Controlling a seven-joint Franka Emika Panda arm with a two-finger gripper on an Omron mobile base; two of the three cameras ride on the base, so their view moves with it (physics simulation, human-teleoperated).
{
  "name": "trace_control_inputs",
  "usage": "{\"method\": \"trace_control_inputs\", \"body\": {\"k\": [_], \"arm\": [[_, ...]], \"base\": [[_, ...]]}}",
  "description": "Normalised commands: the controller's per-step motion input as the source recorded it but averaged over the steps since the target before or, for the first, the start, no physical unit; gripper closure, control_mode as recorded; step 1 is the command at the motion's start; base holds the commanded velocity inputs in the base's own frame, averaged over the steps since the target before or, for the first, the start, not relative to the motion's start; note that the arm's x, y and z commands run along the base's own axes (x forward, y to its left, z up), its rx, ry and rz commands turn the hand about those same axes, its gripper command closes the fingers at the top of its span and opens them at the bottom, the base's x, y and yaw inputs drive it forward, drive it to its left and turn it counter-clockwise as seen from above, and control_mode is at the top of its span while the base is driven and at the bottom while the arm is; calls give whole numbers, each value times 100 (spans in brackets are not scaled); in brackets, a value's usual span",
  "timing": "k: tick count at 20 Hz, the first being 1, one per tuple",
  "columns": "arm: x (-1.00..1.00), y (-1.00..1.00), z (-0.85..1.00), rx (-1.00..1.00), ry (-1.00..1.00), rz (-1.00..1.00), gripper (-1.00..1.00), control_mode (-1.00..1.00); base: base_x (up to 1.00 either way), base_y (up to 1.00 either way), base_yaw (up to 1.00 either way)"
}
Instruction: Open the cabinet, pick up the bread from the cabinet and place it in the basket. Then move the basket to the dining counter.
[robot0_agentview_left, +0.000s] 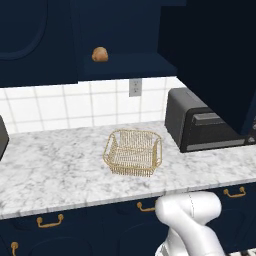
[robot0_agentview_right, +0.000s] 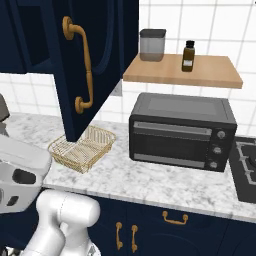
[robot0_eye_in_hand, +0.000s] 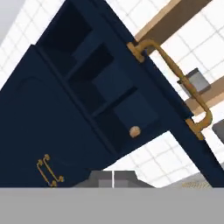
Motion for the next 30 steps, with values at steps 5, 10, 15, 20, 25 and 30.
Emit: {"method": "trace_control_inputs", "body": {"k": [5, 10, 15, 20, 25, 30], "arm": [[13, 100, 0, -73, 7, 0, 100, -100], [46, 83, -7, -59, 30, -10, 100, -100], [51, 26, -53, -34, 28, -23, 100, -100], [46, 11, -71, -5, 4, -9, 100, -100], [33, 0, -54, 0, -1, 0, 100, -100], [21, 0, -36, 0, -2, 0, -100, -100]], "base": [[0, 0, 0], [0, 0, 0], [0, 0, 0], [0, 0, 0], [0, 0, 0], [0, 0, 0]]}}
